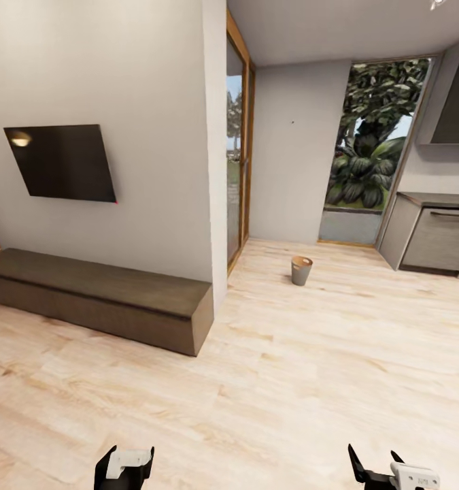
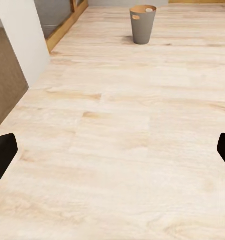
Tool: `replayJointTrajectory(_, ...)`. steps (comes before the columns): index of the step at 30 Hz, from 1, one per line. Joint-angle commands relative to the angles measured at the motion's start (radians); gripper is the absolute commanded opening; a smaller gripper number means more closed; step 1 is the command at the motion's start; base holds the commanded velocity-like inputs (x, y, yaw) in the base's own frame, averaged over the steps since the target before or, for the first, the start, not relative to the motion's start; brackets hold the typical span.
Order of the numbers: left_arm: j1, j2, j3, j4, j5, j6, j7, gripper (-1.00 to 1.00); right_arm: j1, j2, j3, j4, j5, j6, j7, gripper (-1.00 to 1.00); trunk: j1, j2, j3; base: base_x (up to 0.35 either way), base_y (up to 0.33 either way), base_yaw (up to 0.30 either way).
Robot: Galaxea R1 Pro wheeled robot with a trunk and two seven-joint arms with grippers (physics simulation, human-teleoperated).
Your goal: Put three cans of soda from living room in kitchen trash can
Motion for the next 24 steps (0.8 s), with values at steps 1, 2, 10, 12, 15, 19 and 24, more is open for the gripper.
replayJointTrajectory(1, 0.000, 0.000, 0.000, 0.000, 0.000, 0.000, 0.000, 1.00, 0.000, 0.000, 0.001, 0.000, 0.000, 0.000, 0.000, 1.00, 0.000, 0.000, 0.000, 0.258, -0.006, -0.006)
replayJointTrajectory(2, 0.000, 0.000, 0.000, 0.000, 0.000, 0.000, 0.000, 1.00, 0.000, 0.000, 0.001, 0.000, 0.000, 0.000, 0.000, 1.00, 0.000, 0.000, 0.000, 0.259, -0.005, -0.005)
replayJointTrajectory(10, 0.000, 0.000, 0.001, 0.000, 0.000, 0.000, 0.000, 1.00, 0.000, 0.001, 0.005, 0.000, 0.001, 0.000, -0.003, 1.00, 0.000, 0.000, 0.000, 0.278, -0.002, -0.002)
replayJointTrajectory(12, 0.000, 0.000, 0.001, 0.000, 0.000, 0.000, 0.000, 1.00, 0.000, 0.001, 0.006, 0.000, 0.002, 0.000, -0.003, 1.00, 0.000, 0.000, 0.000, 0.292, 0.000, -0.016)
replayJointTrajectory(15, 0.000, 0.000, 0.001, 0.000, 0.000, 0.000, 0.000, 1.00, 0.000, 0.001, 0.005, 0.000, 0.001, 0.001, -0.003, 1.00, 0.000, 0.000, 0.001, 0.295, 0.000, -0.109)
replayJointTrajectory(19, 0.000, 0.000, 0.001, 0.000, 0.001, 0.000, 0.000, 1.00, -0.001, 0.001, 0.007, 0.000, 0.000, 0.001, -0.008, 1.00, 0.000, 0.000, 0.003, 0.297, 0.000, -0.182)
replayJointTrajectory(24, 0.000, 0.000, 0.001, 0.000, 0.001, 0.000, 0.000, 1.00, -0.001, 0.001, 0.006, 0.000, -0.001, 0.001, -0.010, 1.00, 0.000, 0.000, 0.007, 0.297, -0.009, -0.211)
